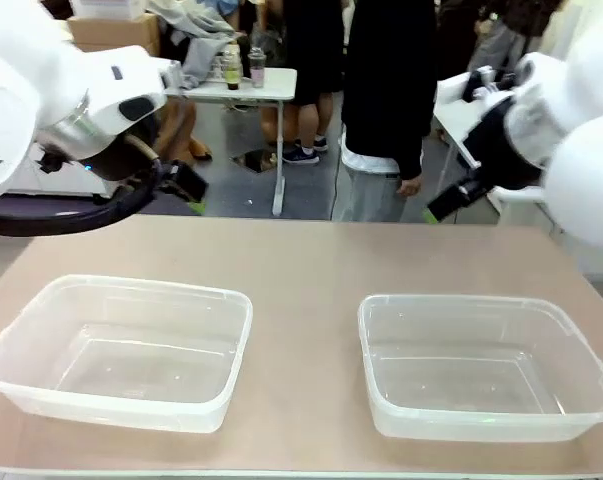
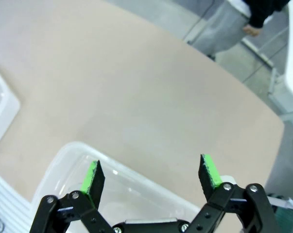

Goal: Sort the waste into each basket.
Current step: Pick up the Organizing box on the left side of the table and lift it.

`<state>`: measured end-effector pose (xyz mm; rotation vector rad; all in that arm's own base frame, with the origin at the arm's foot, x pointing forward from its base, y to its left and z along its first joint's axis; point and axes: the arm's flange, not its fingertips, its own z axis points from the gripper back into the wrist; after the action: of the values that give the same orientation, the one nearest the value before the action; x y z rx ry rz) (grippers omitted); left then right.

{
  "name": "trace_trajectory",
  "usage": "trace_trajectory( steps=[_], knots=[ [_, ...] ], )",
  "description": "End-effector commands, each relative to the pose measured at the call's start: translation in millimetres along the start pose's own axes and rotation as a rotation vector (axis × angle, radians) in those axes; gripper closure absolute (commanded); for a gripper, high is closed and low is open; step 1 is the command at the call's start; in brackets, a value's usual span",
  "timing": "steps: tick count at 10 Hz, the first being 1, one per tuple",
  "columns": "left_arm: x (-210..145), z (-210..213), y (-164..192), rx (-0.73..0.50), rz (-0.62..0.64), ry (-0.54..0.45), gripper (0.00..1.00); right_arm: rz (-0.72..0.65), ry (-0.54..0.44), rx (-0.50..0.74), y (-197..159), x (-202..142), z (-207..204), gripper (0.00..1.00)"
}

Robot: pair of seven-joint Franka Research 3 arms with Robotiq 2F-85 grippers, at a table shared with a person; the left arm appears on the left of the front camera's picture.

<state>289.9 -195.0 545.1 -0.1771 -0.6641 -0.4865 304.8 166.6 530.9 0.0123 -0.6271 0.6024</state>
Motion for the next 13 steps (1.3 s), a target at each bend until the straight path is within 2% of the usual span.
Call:
trace_trajectory(
  steps=[1,2,3,4,5,6,7,8,9,11,12,13],
  knots=[
    [-1.2,-35.7,26.8,0.06,0.051,0.048,0.0,-0.018,0.008,0.01,-10.1,2.3,-27.8,0.0],
    [-1.2,-35.7,26.8,0.06,0.051,0.048,0.0,-0.018,0.008,0.01,-10.1,2.3,-27.8,0.0],
    [-1.8,8.1,-5.1,-0.008,-0.005,-0.005,0.0,0.001,-0.002,-0.003,1.6,-1.2,6.3,0.0],
    [-0.8,-2.0,-0.4,-0.283,-0.052,0.117,0.0,-0.064,-0.079,0.185,1.4,-11.3,1.6,0.0],
    [-8.0,6.9,14.8,-0.546,-0.047,0.195,0.0,-0.241,-0.229,0.535,-3.3,-27.3,12.8,0.0],
    [-27.1,15.5,50.4,-0.78,0.097,0.189,0.0,-0.593,-0.202,0.826,-3.9,-49.2,24.3,0.0],
    [-41.0,16.4,69.4,-0.866,0.188,0.174,0.0,-0.713,-0.257,0.89,-9.2,-62.3,25.3,0.0],
    [-63.0,18.1,89.9,-0.941,0.294,0.106,0.0,-0.93,-0.292,0.959,-23.4,-78.6,23.0,0.0],
    [-84.9,19.5,103.9,-0.996,0.38,-0.015,0.0,-1.19,-0.349,1.017,-40.8,-97.4,13.8,0.0],
    [-119.2,18.4,136.2,-1.059,0.538,-0.187,0.0,-1.466,-0.307,1.036,-69.6,-137.2,-6.1,0.0],
    [-121.7,14.7,157.8,-1.032,0.618,-0.216,0.0,-1.561,-0.379,0.975,-85.0,-165.8,-8.9,0.0],
    [-114.4,5.2,168.8,-0.852,0.754,-0.113,0.0,-1.605,-0.446,0.874,-89.2,-182.2,-7.0,0.0]
  ],
)
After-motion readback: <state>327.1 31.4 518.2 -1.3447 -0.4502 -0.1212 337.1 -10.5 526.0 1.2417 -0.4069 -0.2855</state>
